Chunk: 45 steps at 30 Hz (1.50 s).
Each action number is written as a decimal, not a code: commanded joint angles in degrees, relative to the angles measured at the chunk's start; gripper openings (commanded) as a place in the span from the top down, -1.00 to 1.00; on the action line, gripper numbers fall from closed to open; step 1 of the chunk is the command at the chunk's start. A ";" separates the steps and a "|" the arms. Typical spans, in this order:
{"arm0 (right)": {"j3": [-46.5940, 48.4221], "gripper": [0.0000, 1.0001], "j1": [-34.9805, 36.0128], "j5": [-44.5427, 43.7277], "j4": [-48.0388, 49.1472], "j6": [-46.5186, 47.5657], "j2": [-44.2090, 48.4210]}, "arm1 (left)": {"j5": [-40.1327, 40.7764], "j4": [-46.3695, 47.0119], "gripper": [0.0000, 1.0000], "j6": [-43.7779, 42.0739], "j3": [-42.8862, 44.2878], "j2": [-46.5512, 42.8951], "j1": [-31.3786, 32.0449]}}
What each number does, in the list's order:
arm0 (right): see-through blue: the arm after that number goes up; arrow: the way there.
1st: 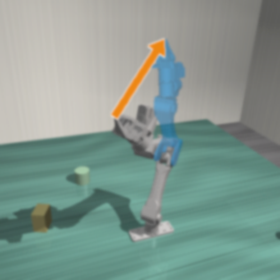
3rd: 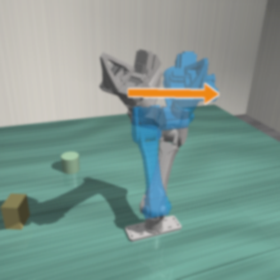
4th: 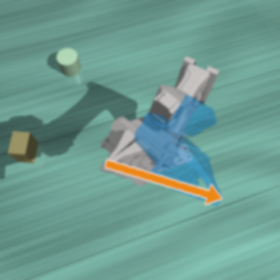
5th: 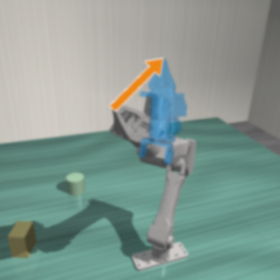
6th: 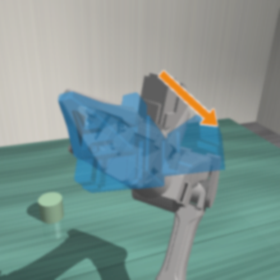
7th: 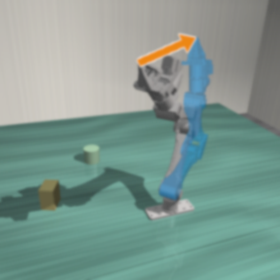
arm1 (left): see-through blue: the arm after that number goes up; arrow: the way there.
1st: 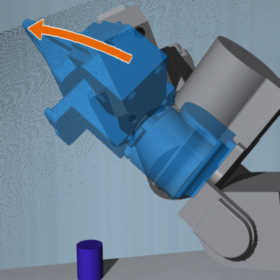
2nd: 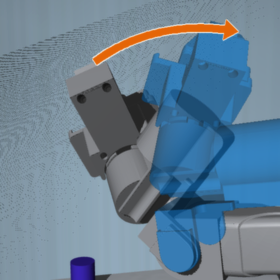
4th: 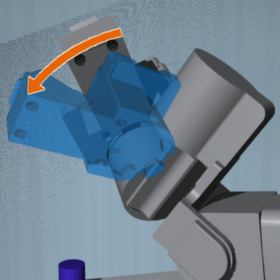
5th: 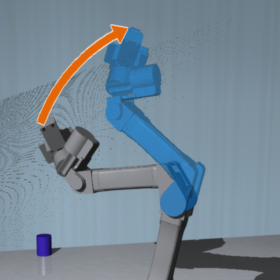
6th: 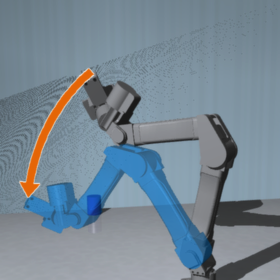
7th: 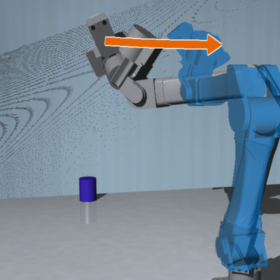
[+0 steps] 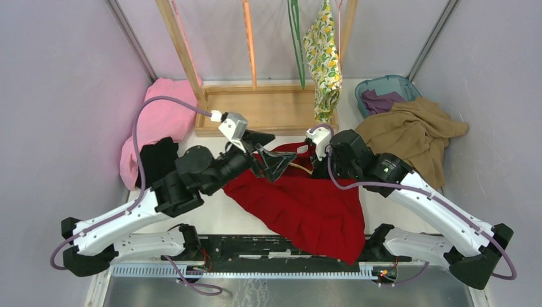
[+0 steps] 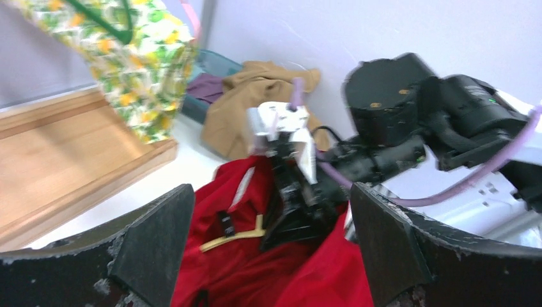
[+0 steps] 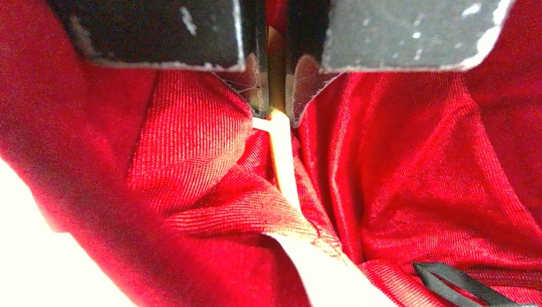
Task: Place the skirt on the hanger
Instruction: Pick up the hanger at the center of the board, then adjust the skirt on the hanger.
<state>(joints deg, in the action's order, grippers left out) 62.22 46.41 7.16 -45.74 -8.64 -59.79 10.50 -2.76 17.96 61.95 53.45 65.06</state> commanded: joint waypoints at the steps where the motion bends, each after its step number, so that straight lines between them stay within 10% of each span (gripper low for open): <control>1: 2.12 0.98 0.26 -0.68 3.98 -0.33 3.68 | 15.78 -2.93 -0.90 -0.97 -2.92 -6.91 0.00; 15: 5.04 0.98 0.26 0.95 -0.54 -0.62 9.25 | 36.28 -28.35 -0.98 21.53 -12.06 -9.19 -3.37; 35: 0.69 0.98 0.09 -15.33 1.41 -1.86 16.41 | -20.74 -12.19 -0.98 23.56 -18.38 -7.96 -39.65; 45: 1.97 0.98 -0.05 -16.52 2.19 -2.37 16.93 | -26.23 -6.68 -0.97 23.34 -25.49 -9.32 -42.09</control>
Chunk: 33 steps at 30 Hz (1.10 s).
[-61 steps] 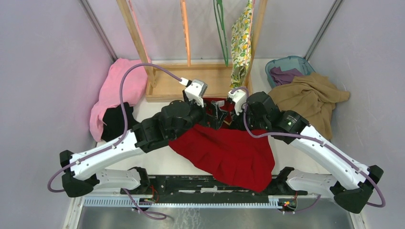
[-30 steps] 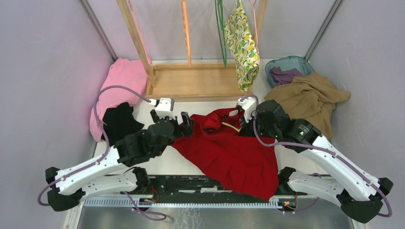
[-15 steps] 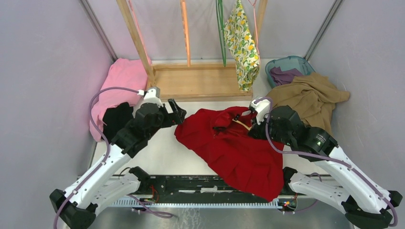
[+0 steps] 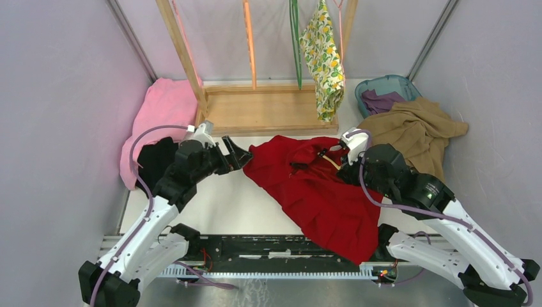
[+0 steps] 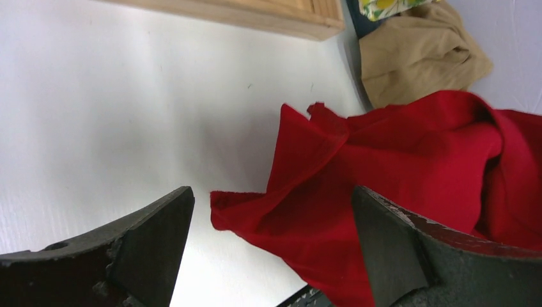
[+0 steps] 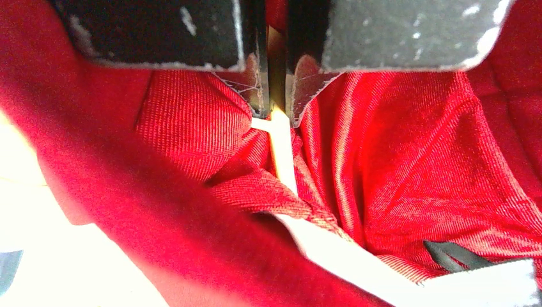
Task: Place the skirt on the hanger
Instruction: Adjust the skirt on the hanger.
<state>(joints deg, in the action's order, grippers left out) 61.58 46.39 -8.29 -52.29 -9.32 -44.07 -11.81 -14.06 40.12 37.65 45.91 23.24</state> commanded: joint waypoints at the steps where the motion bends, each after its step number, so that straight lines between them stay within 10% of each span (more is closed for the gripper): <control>1: 2.85 0.98 -0.07 -0.58 8.89 -1.81 1.04 | -3.87 4.90 -0.95 0.75 -1.37 -1.98 -0.33; 8: 3.79 0.98 -0.07 4.13 9.03 -2.28 -0.02 | -2.81 8.13 -0.79 -1.10 -1.50 0.87 -0.35; 20: 4.78 0.98 -0.07 7.50 7.53 -2.41 0.28 | -1.65 10.97 0.87 -3.37 0.24 6.82 -0.31; 33: 5.11 0.98 -0.07 3.89 3.81 -2.45 3.07 | 12.25 4.06 0.94 -4.69 2.86 7.57 -5.04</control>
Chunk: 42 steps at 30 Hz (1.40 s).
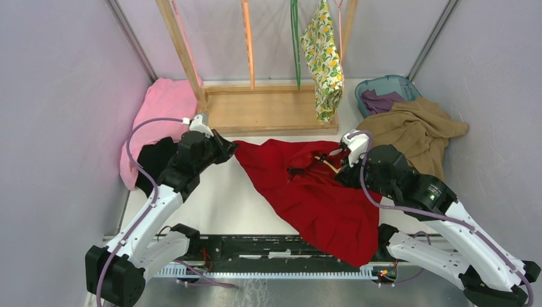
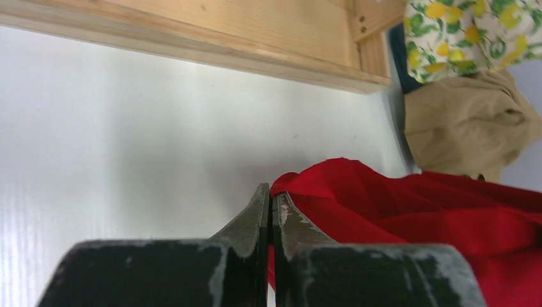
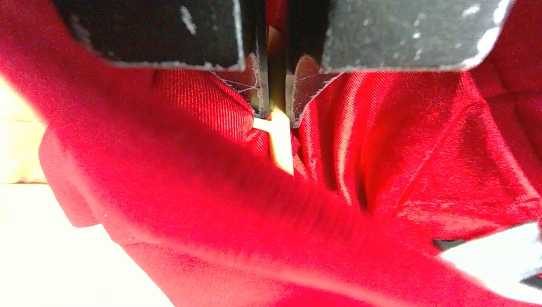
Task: Place the skirt on the hanger
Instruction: Adjust the skirt on the hanger.
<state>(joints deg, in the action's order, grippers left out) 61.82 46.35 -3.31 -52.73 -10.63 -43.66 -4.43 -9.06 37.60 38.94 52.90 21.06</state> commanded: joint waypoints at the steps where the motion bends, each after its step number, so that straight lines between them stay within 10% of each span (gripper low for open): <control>1: 4.94 0.98 0.01 -1.68 4.10 -1.14 2.94 | 5.08 -0.76 0.94 -1.99 0.97 0.43 -3.35; 34: 1.59 0.98 0.02 12.17 2.84 -2.11 2.01 | 21.69 -2.36 0.92 -3.10 2.88 0.07 -4.42; 42: -0.62 0.98 0.06 4.97 2.50 -1.27 0.87 | 8.20 -7.69 0.13 -4.14 6.75 -5.97 -4.36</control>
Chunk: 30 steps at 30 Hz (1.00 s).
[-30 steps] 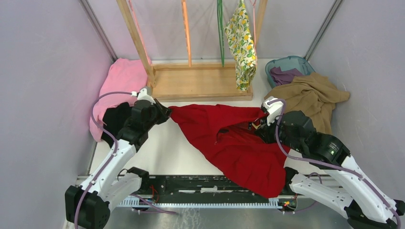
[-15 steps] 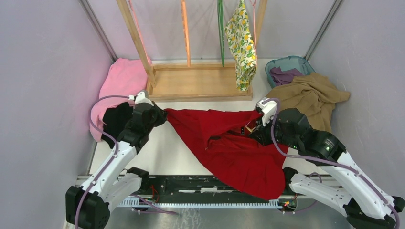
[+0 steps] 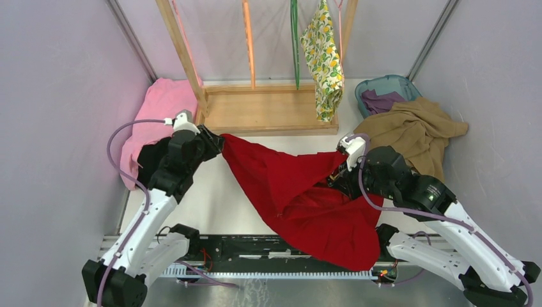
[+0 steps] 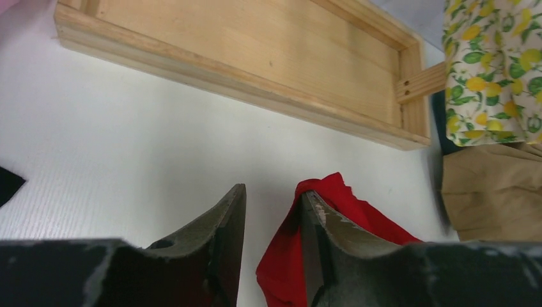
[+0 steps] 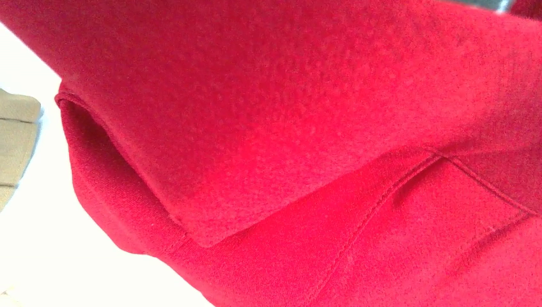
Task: Place the skirt on the hanger
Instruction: Adjust the skirt on the hanger.
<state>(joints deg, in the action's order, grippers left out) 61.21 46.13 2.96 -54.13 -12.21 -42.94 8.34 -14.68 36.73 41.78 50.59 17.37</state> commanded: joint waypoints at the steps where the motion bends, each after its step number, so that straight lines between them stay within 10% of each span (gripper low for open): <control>1: -0.36 0.98 0.28 -2.10 4.30 0.46 0.02 | -5.22 -3.19 0.11 -3.59 4.26 -4.79 -0.67; 13: 0.88 0.98 0.28 -11.00 7.54 1.92 -2.88 | -0.05 -12.29 -0.30 -7.30 3.19 -12.34 -0.67; 20: 1.80 0.98 0.28 -4.65 8.50 3.13 -4.78 | -25.61 1.88 -0.85 -7.47 -0.27 -8.55 -0.27; 30: 2.92 0.98 0.26 3.43 9.47 5.07 -5.93 | -33.10 4.52 -1.00 -5.93 1.19 -0.17 0.99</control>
<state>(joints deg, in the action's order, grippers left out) 59.31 46.13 1.96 -51.75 -8.21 -49.78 -17.45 -13.76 32.01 41.32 45.84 17.41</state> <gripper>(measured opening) 0.071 0.952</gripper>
